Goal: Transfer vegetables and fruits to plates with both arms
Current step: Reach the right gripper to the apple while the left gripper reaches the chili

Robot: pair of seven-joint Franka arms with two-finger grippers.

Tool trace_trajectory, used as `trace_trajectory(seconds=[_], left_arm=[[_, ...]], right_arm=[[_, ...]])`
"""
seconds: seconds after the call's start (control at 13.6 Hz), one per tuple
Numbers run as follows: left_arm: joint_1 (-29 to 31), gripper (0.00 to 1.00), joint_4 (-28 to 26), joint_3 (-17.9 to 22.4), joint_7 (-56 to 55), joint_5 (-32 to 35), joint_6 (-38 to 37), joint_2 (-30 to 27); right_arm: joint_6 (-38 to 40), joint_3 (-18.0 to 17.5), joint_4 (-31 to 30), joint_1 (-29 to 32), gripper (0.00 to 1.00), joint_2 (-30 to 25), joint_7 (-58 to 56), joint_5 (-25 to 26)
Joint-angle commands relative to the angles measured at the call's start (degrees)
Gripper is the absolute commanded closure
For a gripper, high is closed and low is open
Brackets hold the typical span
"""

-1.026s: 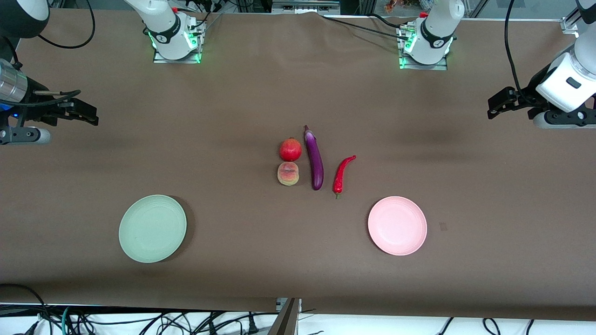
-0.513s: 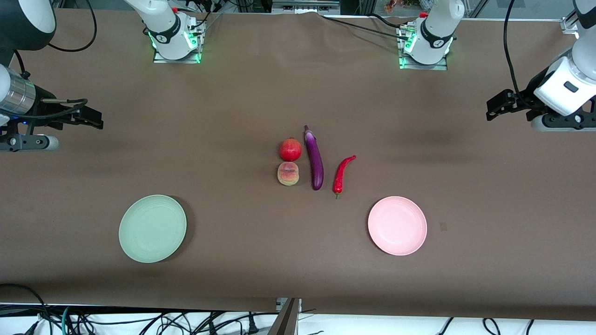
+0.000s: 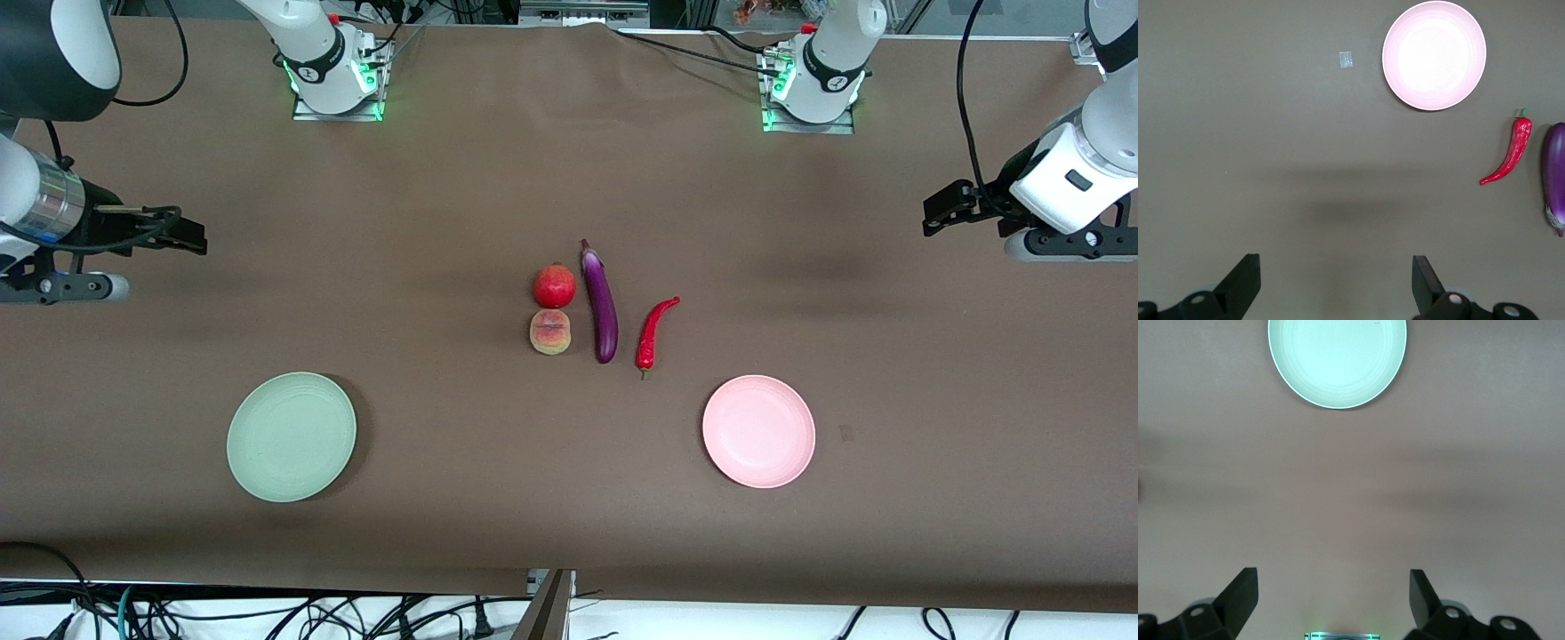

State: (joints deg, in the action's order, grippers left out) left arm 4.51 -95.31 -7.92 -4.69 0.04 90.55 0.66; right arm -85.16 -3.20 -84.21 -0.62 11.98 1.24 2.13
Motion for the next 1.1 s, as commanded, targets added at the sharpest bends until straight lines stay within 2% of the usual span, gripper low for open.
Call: trace_trajectory(seconds=[0.0, 0.15, 0.44, 0.66, 0.81, 1.03], left_arm=[[0.5, 0.00, 1.8, -0.5, 1.1, -0.3, -0.9, 0.7], [0.4, 0.00, 1.7, -0.5, 1.1, -0.4, -1.1, 0.7], [0.1, 0.00, 1.6, -0.7, 1.4, -0.4, -9.0, 1.4], [-1.4, 0.00, 1.3, -2.1, 1.4, -0.8, -10.5, 6.0], [-3.4, 0.00, 1.6, -3.6, 0.9, -0.1, -9.5, 10.5], [-6.0, 0.00, 1.6, -3.6, 0.3, -0.8, -1.1, 16.0]], right_arm=[[-0.4, -0.2, 0.8, -0.5, 0.00, 0.9, 0.4, -2.2], [-0.4, -0.1, 0.8, -0.4, 0.00, 1.9, 0.5, -7.3], [-3.3, -0.1, 0.3, -1.7, 0.00, 5.0, 2.2, -10.0], [-4.9, -0.1, 0.4, -3.7, 0.00, 7.3, 2.3, -11.9], [-5.7, -0.1, 0.4, -3.9, 0.00, 7.9, 2.2, -15.2], [-7.3, -0.1, 0.4, -4.1, 0.00, 9.0, 4.0, -16.6]])
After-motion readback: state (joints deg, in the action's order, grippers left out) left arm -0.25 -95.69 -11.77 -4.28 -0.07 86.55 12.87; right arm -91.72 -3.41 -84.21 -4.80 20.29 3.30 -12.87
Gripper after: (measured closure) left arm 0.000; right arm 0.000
